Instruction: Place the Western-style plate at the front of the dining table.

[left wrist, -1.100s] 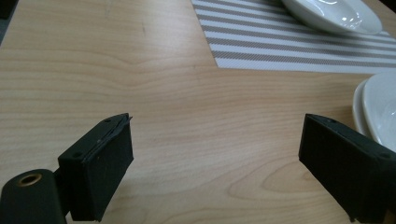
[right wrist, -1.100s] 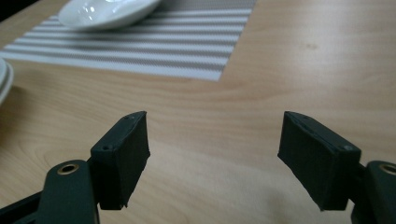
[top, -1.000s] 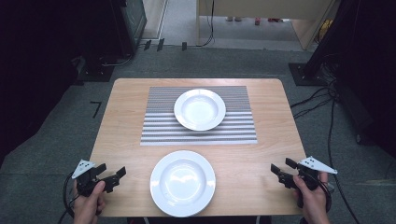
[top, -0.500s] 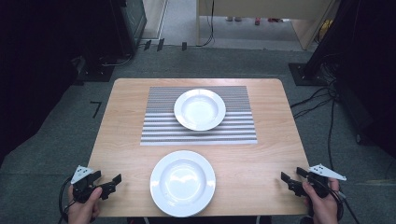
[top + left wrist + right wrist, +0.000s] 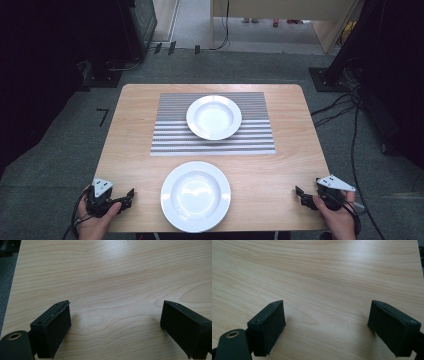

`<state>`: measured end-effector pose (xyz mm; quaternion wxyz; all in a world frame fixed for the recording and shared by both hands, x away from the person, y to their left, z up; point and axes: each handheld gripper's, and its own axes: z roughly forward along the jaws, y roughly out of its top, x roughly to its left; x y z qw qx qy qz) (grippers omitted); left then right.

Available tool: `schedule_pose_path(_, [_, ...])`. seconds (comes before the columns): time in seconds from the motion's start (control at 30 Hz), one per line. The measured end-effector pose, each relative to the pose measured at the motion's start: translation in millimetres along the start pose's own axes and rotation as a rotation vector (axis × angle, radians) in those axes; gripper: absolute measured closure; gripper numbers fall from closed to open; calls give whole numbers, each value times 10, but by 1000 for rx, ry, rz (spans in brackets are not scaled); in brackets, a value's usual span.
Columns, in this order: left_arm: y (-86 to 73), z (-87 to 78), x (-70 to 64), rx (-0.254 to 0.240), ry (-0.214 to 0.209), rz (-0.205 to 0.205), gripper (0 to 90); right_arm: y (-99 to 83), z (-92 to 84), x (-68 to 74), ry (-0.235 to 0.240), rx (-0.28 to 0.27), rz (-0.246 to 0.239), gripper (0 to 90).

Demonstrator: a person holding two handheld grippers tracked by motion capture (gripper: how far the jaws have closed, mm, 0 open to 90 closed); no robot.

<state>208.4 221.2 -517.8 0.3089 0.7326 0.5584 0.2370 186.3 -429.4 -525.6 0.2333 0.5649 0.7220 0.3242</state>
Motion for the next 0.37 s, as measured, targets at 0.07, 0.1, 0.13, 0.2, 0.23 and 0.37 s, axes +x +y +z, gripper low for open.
schedule_pose_path(0.07, [-4,5,3,-7,-1,0,93,3,3,0,0,1,1,133])
schedule_pose_path(0.1, [-6,6,3,-10,-1,-1,93,5,5,1,-1,2,2,127])
schedule_pose_path(0.13, [-9,6,2,-12,0,-2,93,9,11,2,-2,3,3,114])
schedule_pose_path(0.2, [-10,6,2,-13,0,-2,93,18,24,2,-2,9,1,84])
schedule_pose_path(0.23, [-10,6,2,-13,0,-2,94,22,31,3,-3,12,2,70])
schedule_pose_path(0.37, [-9,6,4,-13,-1,-2,94,32,47,5,2,23,-4,38])
